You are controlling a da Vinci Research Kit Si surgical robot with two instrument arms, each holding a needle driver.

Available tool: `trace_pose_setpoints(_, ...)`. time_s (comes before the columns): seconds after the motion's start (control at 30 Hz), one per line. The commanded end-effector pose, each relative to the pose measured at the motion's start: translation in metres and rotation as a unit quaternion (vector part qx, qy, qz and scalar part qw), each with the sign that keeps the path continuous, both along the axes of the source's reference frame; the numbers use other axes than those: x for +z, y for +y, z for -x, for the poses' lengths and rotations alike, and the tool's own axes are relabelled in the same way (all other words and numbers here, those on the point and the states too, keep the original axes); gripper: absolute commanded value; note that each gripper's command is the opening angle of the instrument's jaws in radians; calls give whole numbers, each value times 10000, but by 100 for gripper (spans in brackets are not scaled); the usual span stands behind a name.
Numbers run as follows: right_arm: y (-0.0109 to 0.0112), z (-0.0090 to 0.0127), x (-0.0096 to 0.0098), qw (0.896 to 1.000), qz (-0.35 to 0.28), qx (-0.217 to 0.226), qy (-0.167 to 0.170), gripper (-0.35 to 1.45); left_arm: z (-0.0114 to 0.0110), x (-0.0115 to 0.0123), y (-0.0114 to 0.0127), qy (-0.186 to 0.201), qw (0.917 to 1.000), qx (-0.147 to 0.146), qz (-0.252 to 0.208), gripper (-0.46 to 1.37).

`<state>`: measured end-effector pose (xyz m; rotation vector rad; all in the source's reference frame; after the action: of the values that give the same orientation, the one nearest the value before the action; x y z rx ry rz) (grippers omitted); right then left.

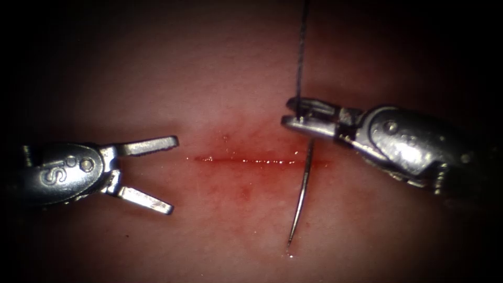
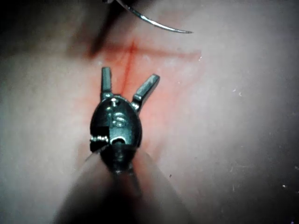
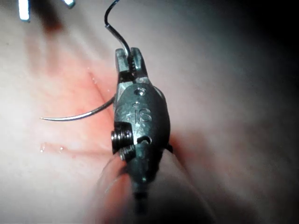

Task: Wound Closure
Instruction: Throw the needle through the skin above the wound

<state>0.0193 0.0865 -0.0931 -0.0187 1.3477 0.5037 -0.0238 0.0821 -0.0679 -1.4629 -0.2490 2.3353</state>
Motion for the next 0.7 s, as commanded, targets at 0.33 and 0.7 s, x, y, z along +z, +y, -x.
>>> trace_pose_setpoints(0.33, 0, 0, 0, 10000, 16, 60, 12, -35, 0, 3, 0, 63, 9999, 15, 94, 54)
trace_pose_setpoints(0.7, 0, -1, -2, 9999, 150, 38, -15, -35, 1, 3, -1, 56, 9999, -43, 135, 49)
